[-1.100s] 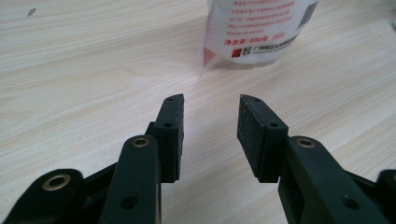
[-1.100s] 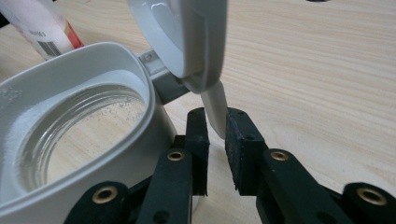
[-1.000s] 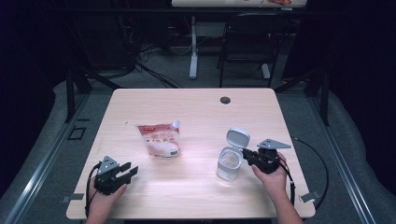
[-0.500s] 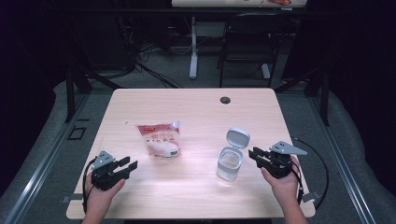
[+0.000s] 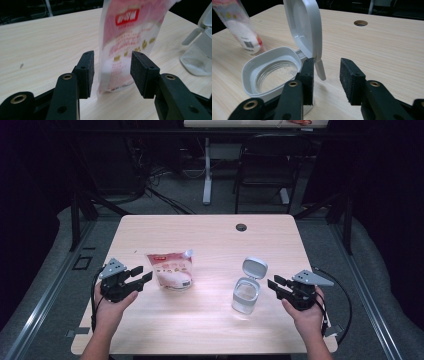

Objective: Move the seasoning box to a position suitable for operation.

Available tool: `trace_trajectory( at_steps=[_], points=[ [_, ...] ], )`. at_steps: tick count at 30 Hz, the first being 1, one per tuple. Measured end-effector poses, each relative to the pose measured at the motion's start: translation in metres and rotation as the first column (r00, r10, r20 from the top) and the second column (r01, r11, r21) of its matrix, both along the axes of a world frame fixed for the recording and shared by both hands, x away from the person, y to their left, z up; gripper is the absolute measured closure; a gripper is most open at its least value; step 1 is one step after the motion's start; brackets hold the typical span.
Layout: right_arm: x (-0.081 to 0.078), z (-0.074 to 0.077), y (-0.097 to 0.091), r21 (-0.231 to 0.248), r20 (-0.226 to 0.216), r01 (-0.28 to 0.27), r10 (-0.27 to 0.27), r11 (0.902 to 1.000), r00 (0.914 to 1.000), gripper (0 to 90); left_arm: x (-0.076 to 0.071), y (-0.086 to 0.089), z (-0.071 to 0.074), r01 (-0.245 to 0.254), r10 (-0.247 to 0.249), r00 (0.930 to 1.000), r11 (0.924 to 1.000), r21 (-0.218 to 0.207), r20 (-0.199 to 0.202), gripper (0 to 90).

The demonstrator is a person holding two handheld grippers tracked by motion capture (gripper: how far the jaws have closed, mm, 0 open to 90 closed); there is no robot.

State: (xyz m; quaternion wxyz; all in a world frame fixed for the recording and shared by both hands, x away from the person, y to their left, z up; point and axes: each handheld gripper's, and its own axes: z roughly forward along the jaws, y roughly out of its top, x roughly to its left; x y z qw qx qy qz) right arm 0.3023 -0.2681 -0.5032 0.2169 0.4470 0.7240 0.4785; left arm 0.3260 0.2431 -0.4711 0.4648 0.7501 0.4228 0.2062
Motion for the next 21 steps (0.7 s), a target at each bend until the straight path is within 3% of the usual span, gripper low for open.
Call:
trace_trajectory(
  at_steps=[4, 8, 13, 21],
  points=[
    [-0.001, 0.004, 0.001, -0.001, -0.004, -0.018, 0.018, 0.9998, 0.9998, 62.7, 0.005, -0.001, 0.007, -0.004, 0.004, 1.0000, 1.0000, 0.005, 0.009, 55.8],
    [-0.005, 0.016, 0.007, -0.015, 0.026, -0.055, 0.055, 0.9984, 0.9981, 61.1, 0.010, -0.002, 0.012, -0.009, 0.009, 0.9998, 0.9999, -0.006, 0.016, 60.7],
    [-0.008, 0.040, 0.024, -0.051, 0.045, -0.110, 0.112, 0.9926, 0.9926, 59.2, 0.016, -0.008, 0.014, 0.000, 0.000, 1.0000, 0.9998, -0.021, 0.005, 62.8],
    [0.000, 0.057, 0.053, -0.066, 0.053, -0.176, 0.179, 0.9823, 0.9824, 64.3, 0.021, -0.016, 0.018, -0.012, 0.012, 0.9998, 0.9999, 0.011, 0.018, 66.1]
  ],
)
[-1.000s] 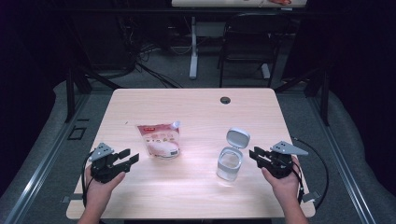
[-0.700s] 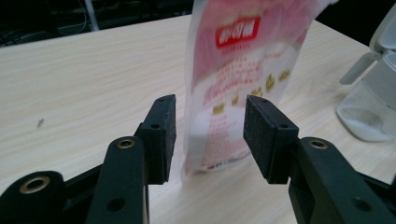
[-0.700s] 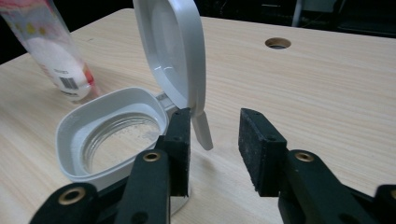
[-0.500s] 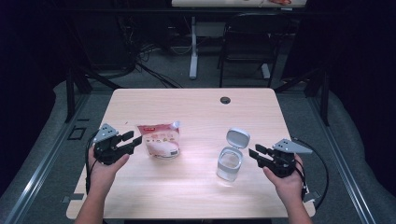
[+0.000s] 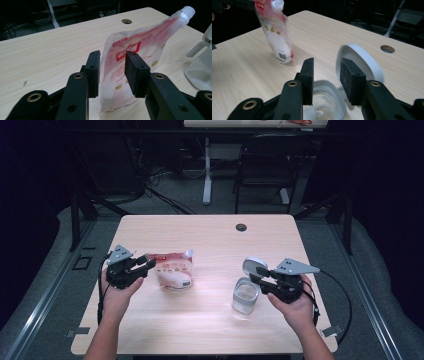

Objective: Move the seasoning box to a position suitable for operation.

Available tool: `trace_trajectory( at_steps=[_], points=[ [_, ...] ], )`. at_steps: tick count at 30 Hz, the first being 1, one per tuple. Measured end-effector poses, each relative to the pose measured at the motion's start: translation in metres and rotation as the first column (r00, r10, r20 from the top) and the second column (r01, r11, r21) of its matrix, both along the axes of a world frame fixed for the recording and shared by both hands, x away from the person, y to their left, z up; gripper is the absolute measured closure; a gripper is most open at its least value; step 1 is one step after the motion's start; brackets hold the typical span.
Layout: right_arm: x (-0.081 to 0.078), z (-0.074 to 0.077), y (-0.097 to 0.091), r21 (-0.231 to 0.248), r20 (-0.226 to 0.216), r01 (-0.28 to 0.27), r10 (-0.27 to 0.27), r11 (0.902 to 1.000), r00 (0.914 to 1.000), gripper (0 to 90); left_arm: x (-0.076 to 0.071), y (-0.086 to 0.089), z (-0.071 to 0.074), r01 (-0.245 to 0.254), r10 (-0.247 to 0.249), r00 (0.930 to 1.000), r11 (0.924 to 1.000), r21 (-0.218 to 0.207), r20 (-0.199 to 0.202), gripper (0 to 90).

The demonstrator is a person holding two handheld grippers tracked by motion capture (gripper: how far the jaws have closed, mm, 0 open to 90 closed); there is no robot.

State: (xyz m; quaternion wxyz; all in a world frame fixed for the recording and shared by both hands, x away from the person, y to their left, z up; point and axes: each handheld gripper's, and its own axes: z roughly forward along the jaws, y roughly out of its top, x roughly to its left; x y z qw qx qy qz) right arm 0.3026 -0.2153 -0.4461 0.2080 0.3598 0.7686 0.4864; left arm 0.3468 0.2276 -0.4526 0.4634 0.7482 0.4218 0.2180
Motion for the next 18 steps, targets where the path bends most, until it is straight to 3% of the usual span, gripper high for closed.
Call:
trace_trajectory(
  at_steps=[3, 8, 11, 14, 18],
  points=[
    [0.011, -0.001, 0.019, 0.000, 0.000, -0.056, 0.056, 0.9984, 0.9984, 66.1, 0.001, 0.002, -0.001, -0.007, 0.007, 0.9999, 0.9993, -0.037, -0.009, 67.5],
    [0.023, -0.001, 0.037, -0.011, -0.014, -0.078, 0.078, 0.9969, 0.9969, 67.5, 0.002, 0.006, -0.002, 0.001, -0.001, 1.0000, 0.9989, -0.047, -0.006, 70.8],
    [0.033, 0.000, 0.052, -0.010, -0.030, -0.111, 0.110, 0.9938, 0.9934, 73.7, 0.000, 0.005, -0.003, -0.001, 0.002, 0.9999, 0.9996, -0.027, 0.011, 72.0],
    [0.038, 0.000, 0.062, -0.014, -0.040, -0.116, 0.116, 0.9931, 0.9925, 73.8, -0.002, 0.004, -0.003, 0.004, -0.004, 0.9996, 0.9999, 0.014, 0.028, 73.6],
    [0.043, 0.000, 0.070, -0.010, -0.031, -0.112, 0.112, 0.9936, 0.9933, 75.0, -0.001, 0.005, -0.003, 0.008, -0.008, 0.9996, 1.0000, 0.005, 0.026, 74.7]
  ],
)
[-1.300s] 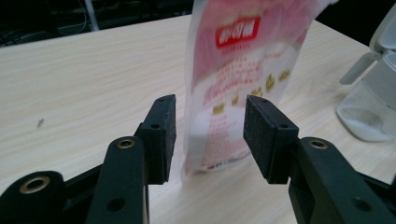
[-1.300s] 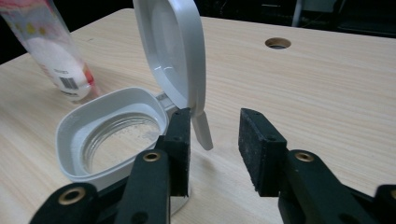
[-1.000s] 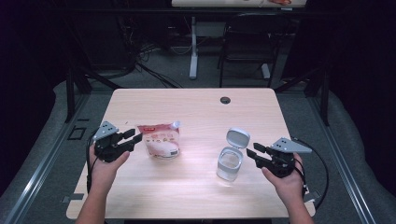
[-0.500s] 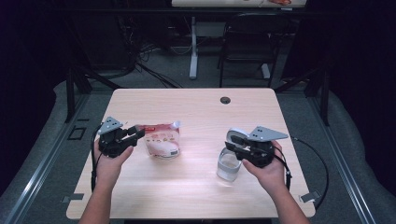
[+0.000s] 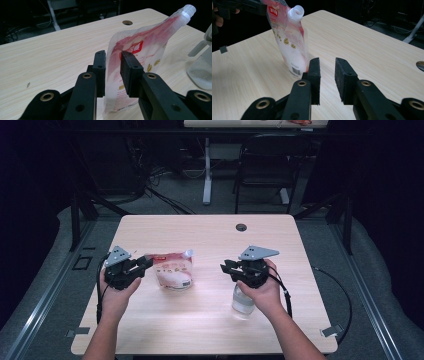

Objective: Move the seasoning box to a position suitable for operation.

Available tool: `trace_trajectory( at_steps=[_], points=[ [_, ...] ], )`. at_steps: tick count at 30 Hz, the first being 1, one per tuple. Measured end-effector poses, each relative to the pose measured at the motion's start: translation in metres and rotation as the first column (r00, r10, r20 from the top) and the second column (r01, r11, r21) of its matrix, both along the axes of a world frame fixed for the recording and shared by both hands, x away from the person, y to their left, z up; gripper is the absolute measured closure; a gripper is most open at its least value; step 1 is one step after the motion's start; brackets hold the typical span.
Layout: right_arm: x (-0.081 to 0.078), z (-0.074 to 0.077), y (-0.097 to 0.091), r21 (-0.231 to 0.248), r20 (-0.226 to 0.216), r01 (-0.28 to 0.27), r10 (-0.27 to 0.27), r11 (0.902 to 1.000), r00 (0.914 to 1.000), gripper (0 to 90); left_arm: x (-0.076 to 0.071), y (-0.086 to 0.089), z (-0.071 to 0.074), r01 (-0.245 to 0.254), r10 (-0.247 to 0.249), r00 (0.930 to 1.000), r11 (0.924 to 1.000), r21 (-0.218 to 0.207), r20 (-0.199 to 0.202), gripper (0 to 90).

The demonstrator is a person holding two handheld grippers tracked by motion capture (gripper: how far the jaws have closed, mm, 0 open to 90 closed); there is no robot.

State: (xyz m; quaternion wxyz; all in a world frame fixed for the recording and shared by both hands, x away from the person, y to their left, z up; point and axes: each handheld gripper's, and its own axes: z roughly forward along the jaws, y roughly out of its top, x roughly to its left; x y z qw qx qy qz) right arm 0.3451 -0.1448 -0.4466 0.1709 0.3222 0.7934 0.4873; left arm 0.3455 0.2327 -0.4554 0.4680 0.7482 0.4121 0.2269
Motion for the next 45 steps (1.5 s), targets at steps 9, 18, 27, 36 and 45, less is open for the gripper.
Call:
trace_trajectory(
  at_steps=[9, 18, 27, 36, 45],
  points=[
    [0.019, -0.005, 0.030, -0.006, -0.009, -0.031, 0.031, 0.9995, 0.9995, 74.0, 0.001, 0.002, 0.000, 0.010, -0.010, 0.9999, 0.9999, -0.011, -0.005, 76.1],
    [0.032, -0.009, 0.054, 0.033, -0.023, -0.058, 0.059, 0.9978, 0.9980, 72.4, 0.000, 0.004, 0.000, 0.021, -0.021, 0.9998, 0.9996, -0.020, -0.006, 76.2],
    [0.036, -0.010, 0.071, 0.006, -0.005, -0.084, 0.084, 0.9965, 0.9965, 66.9, 0.001, 0.005, 0.000, 0.029, -0.029, 0.9995, 0.9993, -0.023, -0.011, 76.1],
    [0.039, -0.016, 0.086, 0.006, 0.015, -0.083, 0.083, 0.9965, 0.9964, 58.9, 0.001, 0.005, 0.000, 0.036, -0.037, 0.9992, 0.9989, -0.031, -0.015, 75.7],
    [0.039, -0.016, 0.091, -0.002, 0.030, -0.082, 0.082, 0.9967, 0.9962, 64.4, 0.000, 0.005, 0.001, 0.049, -0.050, 0.9986, 0.9980, -0.040, -0.018, 77.0]
  ],
)
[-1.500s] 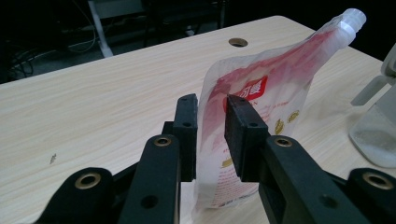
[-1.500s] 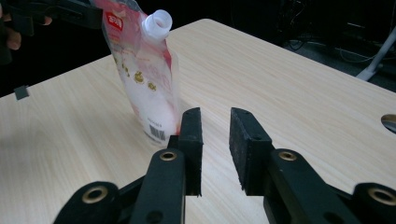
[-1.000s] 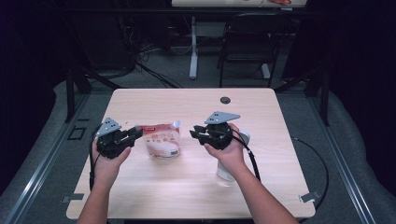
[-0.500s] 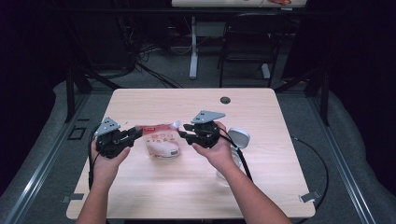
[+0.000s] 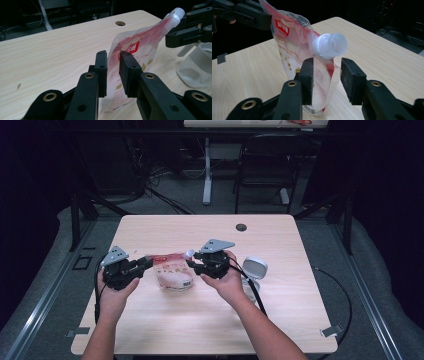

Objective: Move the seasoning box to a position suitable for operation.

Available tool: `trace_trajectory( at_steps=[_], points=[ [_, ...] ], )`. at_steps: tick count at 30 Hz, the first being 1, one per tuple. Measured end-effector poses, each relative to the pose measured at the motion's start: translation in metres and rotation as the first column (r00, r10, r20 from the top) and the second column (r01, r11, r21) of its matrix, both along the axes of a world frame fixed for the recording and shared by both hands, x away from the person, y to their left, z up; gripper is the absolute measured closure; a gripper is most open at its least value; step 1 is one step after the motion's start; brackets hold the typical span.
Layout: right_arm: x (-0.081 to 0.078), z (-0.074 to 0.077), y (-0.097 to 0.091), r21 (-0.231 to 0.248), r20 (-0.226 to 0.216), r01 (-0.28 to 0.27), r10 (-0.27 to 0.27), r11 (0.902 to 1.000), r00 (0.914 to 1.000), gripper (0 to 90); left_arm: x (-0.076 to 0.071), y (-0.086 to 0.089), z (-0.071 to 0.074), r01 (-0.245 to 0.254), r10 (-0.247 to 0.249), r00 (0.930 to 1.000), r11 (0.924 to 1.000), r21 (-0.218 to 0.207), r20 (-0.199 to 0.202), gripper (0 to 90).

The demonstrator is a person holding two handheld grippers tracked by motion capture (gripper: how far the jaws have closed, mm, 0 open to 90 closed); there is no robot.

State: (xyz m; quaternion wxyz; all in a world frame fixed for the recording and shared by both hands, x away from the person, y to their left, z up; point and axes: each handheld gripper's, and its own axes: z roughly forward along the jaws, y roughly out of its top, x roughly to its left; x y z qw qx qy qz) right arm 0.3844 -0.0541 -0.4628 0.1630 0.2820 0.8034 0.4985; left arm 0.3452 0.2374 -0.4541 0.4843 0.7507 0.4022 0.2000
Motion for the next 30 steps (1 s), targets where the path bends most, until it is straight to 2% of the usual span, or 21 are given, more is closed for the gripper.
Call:
trace_trajectory(
  at_steps=[8, 17, 23, 30],
  points=[
    [-0.003, 0.002, -0.002, -0.026, 0.009, 0.004, -0.004, 0.9997, 1.0000, 66.9, -0.001, -0.001, 0.002, 0.012, -0.012, 0.9999, 0.9999, -0.002, -0.005, 81.5],
    [-0.006, 0.004, -0.007, -0.023, 0.007, 0.008, -0.008, 0.9997, 0.9999, 68.7, -0.003, -0.004, 0.005, 0.044, -0.044, 0.9990, 0.9988, -0.023, -0.007, 83.0],
    [-0.017, 0.007, -0.015, -0.027, 0.024, 0.010, -0.009, 0.9996, 0.9997, 69.8, -0.007, -0.009, 0.009, 0.077, -0.077, 0.9970, 0.9960, -0.045, -0.004, 84.0],
    [-0.030, 0.008, -0.026, -0.026, 0.041, 0.018, -0.017, 0.9995, 0.9990, 70.9, -0.012, -0.019, 0.011, 0.112, -0.112, 0.9937, 0.9931, -0.035, -0.002, 85.5]
  ],
)
